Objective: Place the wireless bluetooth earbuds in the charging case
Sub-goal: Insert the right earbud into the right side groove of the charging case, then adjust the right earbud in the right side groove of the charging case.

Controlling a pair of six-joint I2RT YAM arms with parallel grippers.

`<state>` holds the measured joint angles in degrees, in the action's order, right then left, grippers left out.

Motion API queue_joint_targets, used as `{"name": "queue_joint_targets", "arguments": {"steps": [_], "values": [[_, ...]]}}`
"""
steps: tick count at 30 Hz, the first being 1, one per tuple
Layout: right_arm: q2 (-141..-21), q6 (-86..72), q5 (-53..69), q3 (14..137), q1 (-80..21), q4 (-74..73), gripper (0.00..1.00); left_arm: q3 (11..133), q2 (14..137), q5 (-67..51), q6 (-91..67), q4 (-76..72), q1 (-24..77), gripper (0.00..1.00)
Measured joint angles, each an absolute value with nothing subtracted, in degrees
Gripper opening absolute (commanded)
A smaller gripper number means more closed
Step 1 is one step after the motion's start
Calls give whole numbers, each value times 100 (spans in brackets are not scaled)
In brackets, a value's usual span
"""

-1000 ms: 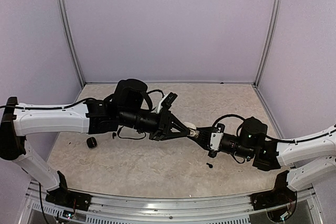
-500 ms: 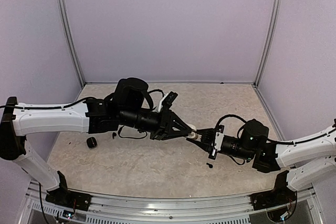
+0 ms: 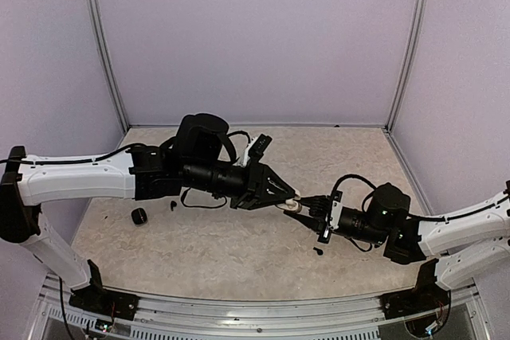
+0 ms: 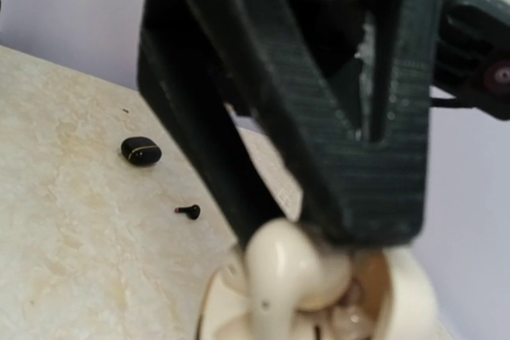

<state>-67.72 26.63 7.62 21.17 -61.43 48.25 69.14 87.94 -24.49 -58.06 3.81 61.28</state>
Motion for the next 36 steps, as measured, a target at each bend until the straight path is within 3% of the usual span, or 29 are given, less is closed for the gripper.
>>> {"name": "queue_joint_targets", "arguments": {"steps": [16, 27, 33, 36], "values": [[-6683, 2130, 735, 1966, -6145, 5363, 0, 7153, 8488, -1586, -5212, 943, 6241, 41], [-6410, 1437, 1251, 1852, -6173, 5601, 0, 7028, 7513, -749, -3192, 696, 6237, 58], [-6123, 1107, 1575, 1857, -6132, 5433, 0, 6890, 6855, -462, -1791, 600, 6274, 57], [-6060, 919, 1680, 1890, -6106, 5231, 0, 6895, 6890, -311, -1070, 679, 6506, 51]]}}
